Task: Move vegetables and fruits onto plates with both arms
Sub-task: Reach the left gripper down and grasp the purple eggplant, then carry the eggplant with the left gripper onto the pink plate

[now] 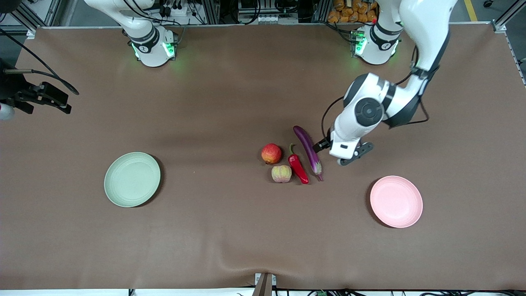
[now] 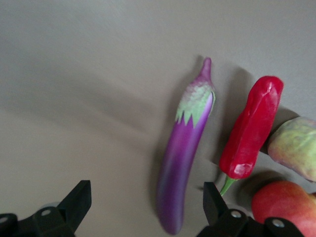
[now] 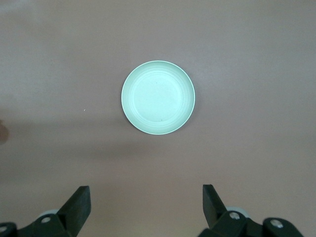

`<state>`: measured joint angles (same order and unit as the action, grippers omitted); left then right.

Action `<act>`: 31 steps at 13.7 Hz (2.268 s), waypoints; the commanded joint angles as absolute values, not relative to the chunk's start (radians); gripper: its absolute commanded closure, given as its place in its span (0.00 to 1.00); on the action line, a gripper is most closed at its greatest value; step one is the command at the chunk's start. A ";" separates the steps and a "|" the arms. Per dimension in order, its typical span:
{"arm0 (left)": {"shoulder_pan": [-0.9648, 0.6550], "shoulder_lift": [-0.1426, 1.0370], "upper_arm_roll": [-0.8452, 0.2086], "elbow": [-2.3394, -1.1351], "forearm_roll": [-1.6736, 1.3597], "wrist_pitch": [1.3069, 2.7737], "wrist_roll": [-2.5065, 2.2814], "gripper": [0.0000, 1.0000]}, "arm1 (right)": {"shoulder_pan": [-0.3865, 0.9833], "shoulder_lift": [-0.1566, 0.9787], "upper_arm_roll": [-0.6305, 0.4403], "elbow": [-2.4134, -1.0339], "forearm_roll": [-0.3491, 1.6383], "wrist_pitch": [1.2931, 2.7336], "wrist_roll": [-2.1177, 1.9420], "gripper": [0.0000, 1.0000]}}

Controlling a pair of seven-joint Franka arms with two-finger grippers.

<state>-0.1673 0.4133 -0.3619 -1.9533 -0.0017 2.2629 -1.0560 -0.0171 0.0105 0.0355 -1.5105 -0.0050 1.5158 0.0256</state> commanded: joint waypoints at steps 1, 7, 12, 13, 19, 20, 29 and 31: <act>-0.204 0.491 -0.361 -1.940 0.008 2.368 -1.153 0.00 | -0.041 0.020 0.049 -1.491 0.011 1.506 0.014 0.00; -0.250 0.572 -0.353 -1.942 0.069 2.413 -1.229 0.31 | -0.038 0.020 0.049 -1.491 0.012 1.502 0.014 0.00; -0.236 0.592 -0.353 -1.942 0.077 2.413 -1.227 1.00 | -0.037 0.020 0.049 -1.491 0.011 1.500 0.014 0.00; -0.227 0.574 -0.351 -1.941 0.078 2.404 -1.224 1.00 | -0.037 0.020 0.049 -1.491 0.011 1.500 0.014 0.00; -0.020 0.384 -0.350 -1.884 0.178 2.145 -0.909 1.00 | -0.035 0.020 0.049 -1.493 0.011 1.500 0.015 0.00; 0.036 0.374 -0.350 -1.867 0.178 2.119 -0.809 1.00 | -0.034 0.020 0.049 -1.493 0.012 1.503 0.015 0.00; 0.314 0.603 -0.345 -1.639 0.238 2.118 -0.168 1.00 | -0.026 0.084 0.052 -1.485 0.014 1.506 0.011 0.00; 0.314 0.658 -0.345 -1.599 0.293 2.118 -0.137 1.00 | -0.018 0.087 0.052 -1.486 0.002 1.506 0.011 0.00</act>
<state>0.3206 0.5877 -0.3381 -1.6765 0.2405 2.1295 -0.1653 -0.0167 0.0738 0.0450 -1.5105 -0.0014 1.5158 0.0241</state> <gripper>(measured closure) 0.634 0.000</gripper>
